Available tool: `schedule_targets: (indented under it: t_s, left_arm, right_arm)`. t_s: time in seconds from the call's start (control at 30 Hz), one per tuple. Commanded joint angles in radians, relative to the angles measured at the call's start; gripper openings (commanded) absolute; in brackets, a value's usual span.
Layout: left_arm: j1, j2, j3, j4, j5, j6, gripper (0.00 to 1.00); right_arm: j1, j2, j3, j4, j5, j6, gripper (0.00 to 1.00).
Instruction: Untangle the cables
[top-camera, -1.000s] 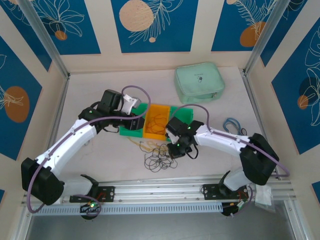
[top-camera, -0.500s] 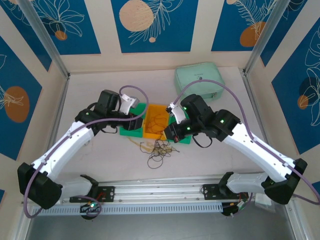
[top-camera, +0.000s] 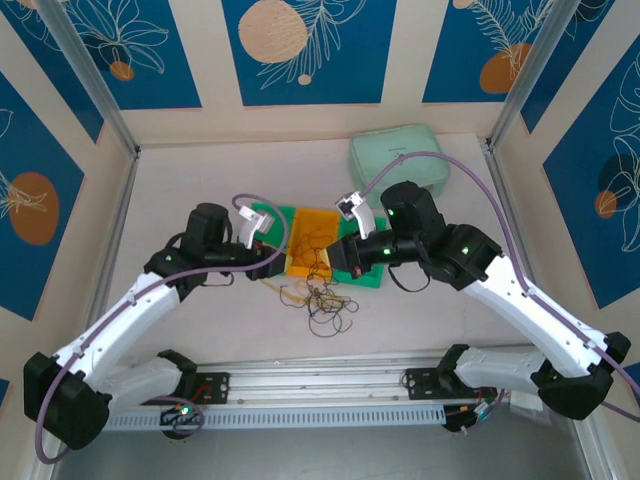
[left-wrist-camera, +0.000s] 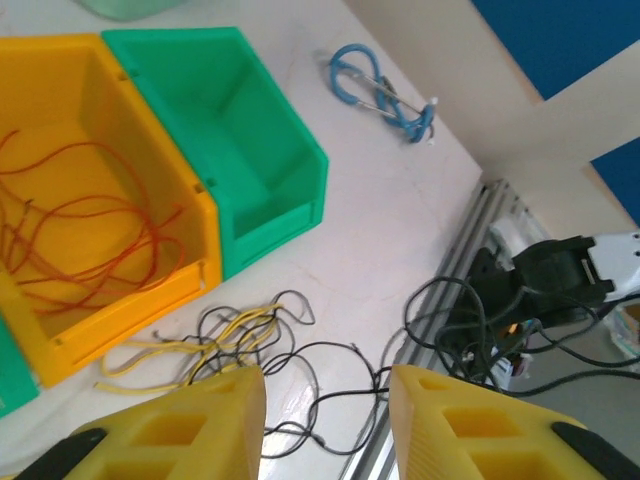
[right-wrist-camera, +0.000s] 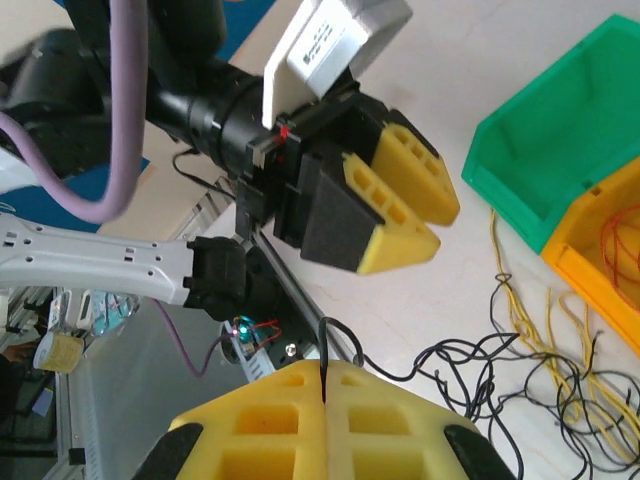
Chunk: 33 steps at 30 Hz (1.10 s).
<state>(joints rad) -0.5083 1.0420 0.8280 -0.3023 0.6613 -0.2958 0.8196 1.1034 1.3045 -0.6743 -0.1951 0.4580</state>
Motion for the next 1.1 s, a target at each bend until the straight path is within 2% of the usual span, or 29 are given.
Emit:
schedule_targets:
  t_s: [0.0,0.2,0.47,0.7,1.07]
  left_arm:
    - [-0.047,-0.022,-0.059,0.204,0.058,-0.055,0.39]
    - [-0.112,0.018,-0.144,0.234,-0.008,-0.005,0.44]
    - [-0.153,0.117,-0.208,0.24,-0.118,0.042,0.44]
    - [-0.195,0.16,-0.213,0.283,-0.156,0.066,0.44]
    - [-0.235,0.265,-0.203,0.376,-0.157,0.072,0.44]
  right_arm:
    - [-0.015,-0.019,-0.04,0.085,-0.017,0.037,0.0]
    - [-0.059,-0.026,-0.071,0.143,-0.071,0.132,0.0]
    - [-0.129,-0.07,-0.124,0.159,-0.128,0.224,0.0]
    - [-0.158,-0.089,-0.162,0.19,-0.165,0.26,0.0]
    - [-0.174,-0.086,-0.175,0.201,-0.184,0.266,0.0]
